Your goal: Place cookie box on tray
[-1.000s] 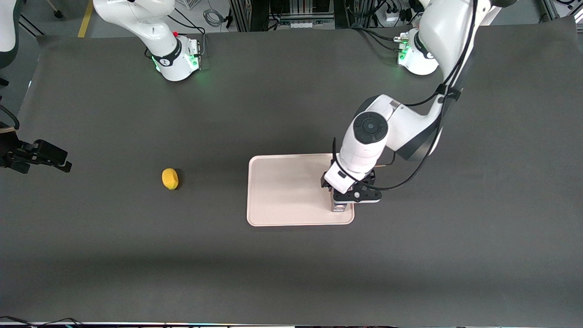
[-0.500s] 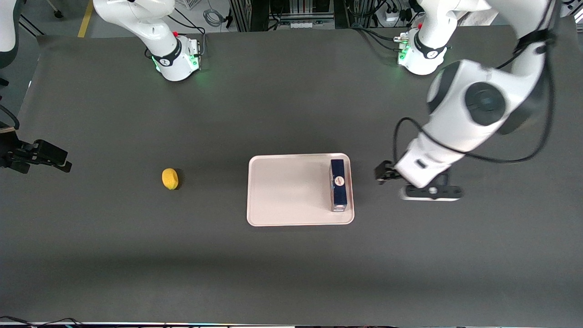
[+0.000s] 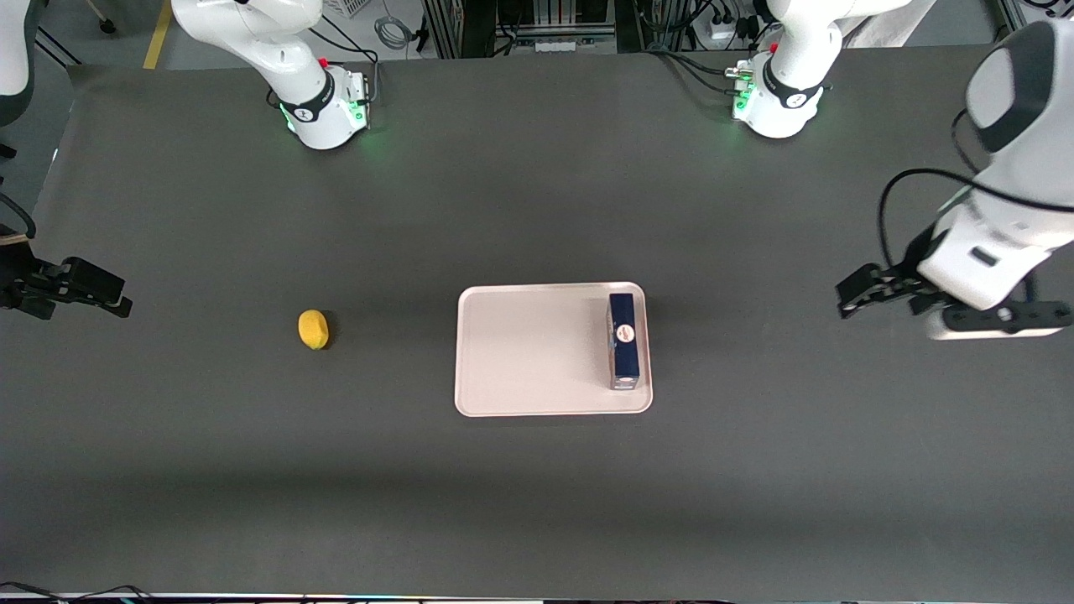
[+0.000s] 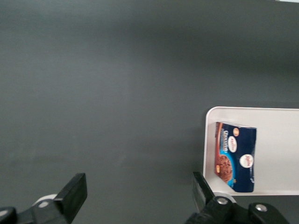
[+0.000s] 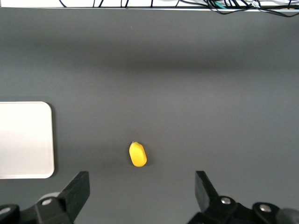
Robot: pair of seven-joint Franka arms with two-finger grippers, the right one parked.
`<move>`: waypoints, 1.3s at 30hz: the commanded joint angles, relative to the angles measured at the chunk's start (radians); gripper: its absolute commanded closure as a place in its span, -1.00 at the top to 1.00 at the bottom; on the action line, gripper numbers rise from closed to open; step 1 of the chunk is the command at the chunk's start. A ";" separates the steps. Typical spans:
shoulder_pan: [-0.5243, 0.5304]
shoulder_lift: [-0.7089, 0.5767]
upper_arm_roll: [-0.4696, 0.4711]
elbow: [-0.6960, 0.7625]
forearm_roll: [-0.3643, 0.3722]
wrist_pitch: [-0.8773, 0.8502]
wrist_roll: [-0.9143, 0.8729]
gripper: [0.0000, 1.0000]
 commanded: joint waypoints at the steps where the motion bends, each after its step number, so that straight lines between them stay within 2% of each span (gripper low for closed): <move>1: 0.052 -0.095 0.007 -0.071 -0.004 -0.022 0.059 1.00; 8: 0.104 -0.185 0.021 -0.145 -0.004 -0.026 0.204 1.00; 15: 0.107 -0.257 0.041 -0.231 0.000 -0.008 0.300 1.00; 39: 0.102 -0.248 0.051 -0.197 0.000 -0.066 0.302 1.00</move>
